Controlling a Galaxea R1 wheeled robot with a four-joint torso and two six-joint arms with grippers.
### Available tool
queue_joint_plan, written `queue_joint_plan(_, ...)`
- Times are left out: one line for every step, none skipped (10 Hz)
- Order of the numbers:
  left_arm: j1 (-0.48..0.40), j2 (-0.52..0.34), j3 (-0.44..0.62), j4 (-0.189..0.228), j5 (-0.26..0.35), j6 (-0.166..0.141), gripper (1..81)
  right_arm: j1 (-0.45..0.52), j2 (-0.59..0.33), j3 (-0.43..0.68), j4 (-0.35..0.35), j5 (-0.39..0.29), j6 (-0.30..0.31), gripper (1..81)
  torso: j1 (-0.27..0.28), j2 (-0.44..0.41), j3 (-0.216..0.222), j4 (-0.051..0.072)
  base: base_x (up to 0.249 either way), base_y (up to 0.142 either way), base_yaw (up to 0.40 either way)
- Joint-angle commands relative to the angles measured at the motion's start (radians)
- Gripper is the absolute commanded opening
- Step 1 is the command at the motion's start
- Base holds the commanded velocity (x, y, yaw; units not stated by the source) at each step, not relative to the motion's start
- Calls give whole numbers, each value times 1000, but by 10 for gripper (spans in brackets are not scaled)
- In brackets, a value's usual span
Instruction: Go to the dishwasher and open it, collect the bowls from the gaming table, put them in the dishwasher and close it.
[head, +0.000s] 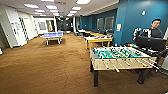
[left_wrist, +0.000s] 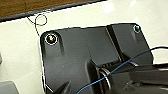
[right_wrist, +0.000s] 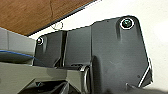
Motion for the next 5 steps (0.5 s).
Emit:
queue_joint_plan(-46,-8,-1,-3,42,2,811,44,-2,4,-16,-43,-3,811,0,0,0,0,0,0,0)
queue_joint_plan(-46,-7,-1,-3,42,2,811,45,-2,1,-16,-43,-3,811,0,0,0,0,0,0,0)
queue_joint_plan(-46,-7,-1,-3,42,2,811,45,-2,1,-16,-43,-3,811,0,0,0,0,69,0,0)
queue_joint_plan(-46,-7,-1,-3,42,2,811,45,-2,1,-16,-41,-3,811,0,0,0,0,90,0,0)
queue_joint_plan(-46,-5,-1,-3,42,2,811,45,-2,1,-16,-43,-3,811,-2,-1,1,0,99,0,0)
